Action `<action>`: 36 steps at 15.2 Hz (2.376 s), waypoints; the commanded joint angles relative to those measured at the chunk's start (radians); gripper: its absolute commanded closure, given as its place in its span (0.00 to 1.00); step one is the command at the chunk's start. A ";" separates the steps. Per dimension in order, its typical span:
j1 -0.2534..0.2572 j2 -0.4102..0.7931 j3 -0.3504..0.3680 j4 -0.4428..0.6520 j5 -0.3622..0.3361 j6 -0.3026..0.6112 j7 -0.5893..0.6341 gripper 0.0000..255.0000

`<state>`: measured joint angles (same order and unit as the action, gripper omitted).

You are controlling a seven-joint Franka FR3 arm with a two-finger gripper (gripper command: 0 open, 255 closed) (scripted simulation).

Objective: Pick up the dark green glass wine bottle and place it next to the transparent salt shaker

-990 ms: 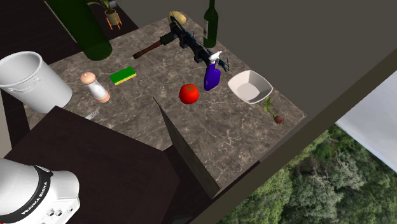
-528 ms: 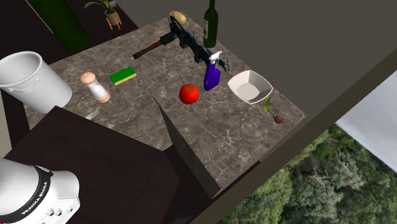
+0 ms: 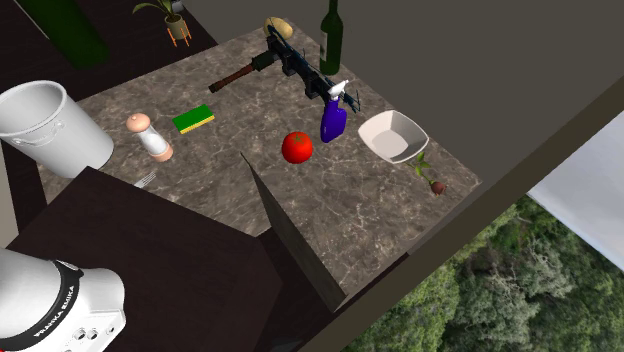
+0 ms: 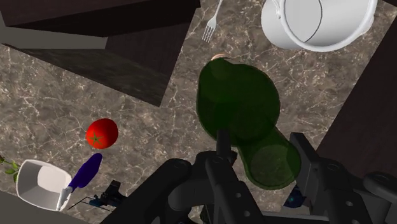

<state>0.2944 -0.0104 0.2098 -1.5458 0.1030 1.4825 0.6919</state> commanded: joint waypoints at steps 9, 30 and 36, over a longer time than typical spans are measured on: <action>0.109 0.237 0.079 0.265 -0.058 -0.018 0.182 1.00; 0.095 0.182 0.074 -0.092 -0.041 0.285 0.147 1.00; 0.095 0.189 0.073 -0.165 -0.042 0.364 0.142 1.00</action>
<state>0.3896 0.1784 0.2829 -1.6971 0.0612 1.8317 0.8350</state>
